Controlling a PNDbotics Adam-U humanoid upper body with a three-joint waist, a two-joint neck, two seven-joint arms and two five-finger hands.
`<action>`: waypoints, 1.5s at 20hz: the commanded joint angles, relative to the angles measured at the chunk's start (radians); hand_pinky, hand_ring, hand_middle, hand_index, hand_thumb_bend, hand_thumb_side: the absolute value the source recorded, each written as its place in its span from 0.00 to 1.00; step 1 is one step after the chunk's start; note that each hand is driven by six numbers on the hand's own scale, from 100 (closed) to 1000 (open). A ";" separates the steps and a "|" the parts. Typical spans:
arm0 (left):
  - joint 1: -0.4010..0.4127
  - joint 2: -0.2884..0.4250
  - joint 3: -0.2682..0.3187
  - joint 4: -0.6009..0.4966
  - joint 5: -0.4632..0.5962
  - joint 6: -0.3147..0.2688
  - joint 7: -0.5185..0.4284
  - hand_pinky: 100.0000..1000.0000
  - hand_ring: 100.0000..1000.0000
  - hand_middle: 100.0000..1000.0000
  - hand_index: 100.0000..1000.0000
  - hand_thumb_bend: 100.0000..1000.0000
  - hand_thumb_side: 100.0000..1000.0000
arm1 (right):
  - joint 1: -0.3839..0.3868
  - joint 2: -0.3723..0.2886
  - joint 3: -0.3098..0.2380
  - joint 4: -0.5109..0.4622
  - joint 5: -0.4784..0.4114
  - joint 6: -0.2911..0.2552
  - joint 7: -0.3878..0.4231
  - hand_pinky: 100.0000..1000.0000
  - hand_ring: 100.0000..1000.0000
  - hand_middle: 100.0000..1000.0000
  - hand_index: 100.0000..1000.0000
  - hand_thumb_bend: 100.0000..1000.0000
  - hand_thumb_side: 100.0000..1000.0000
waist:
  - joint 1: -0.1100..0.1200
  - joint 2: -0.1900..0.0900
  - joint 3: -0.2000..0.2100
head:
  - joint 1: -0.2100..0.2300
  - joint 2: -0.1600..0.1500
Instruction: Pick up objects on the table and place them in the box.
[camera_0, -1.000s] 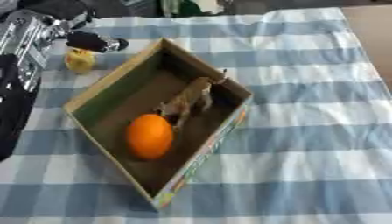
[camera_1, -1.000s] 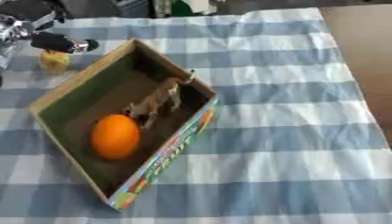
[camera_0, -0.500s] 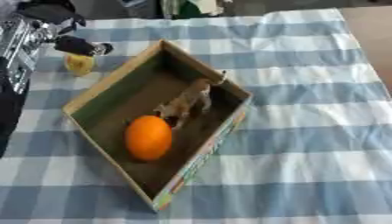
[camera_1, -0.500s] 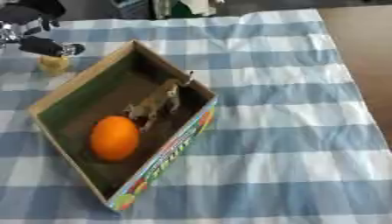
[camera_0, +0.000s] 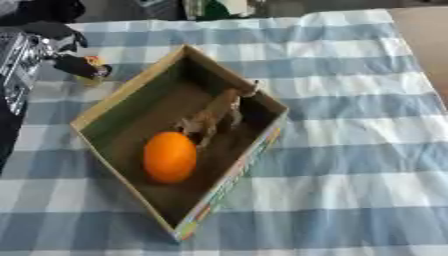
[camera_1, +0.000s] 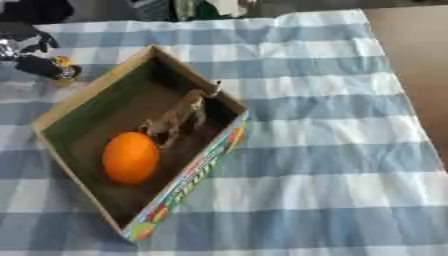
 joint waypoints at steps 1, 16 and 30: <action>-0.015 0.013 0.010 -0.002 0.010 0.013 0.032 0.57 0.78 0.70 0.87 0.23 0.66 | -0.012 -0.022 -0.012 -0.019 0.009 0.002 0.000 0.78 0.94 0.62 0.82 0.10 0.54 | -0.003 -0.018 -0.002 | -0.001 -0.015; -0.006 0.000 0.006 0.040 -0.010 0.050 0.080 0.45 0.65 0.56 0.73 0.00 0.22 | -0.014 -0.021 -0.014 -0.019 0.010 0.003 0.002 0.78 0.94 0.62 0.82 0.11 0.55 | -0.003 -0.011 -0.007 | -0.001 -0.020; -0.005 -0.002 0.004 -0.025 0.067 0.094 0.155 0.33 0.52 0.46 0.64 0.00 0.17 | -0.012 -0.015 -0.015 -0.019 0.012 0.008 0.000 0.79 0.94 0.62 0.82 0.12 0.56 | -0.006 -0.018 -0.007 | -0.008 -0.014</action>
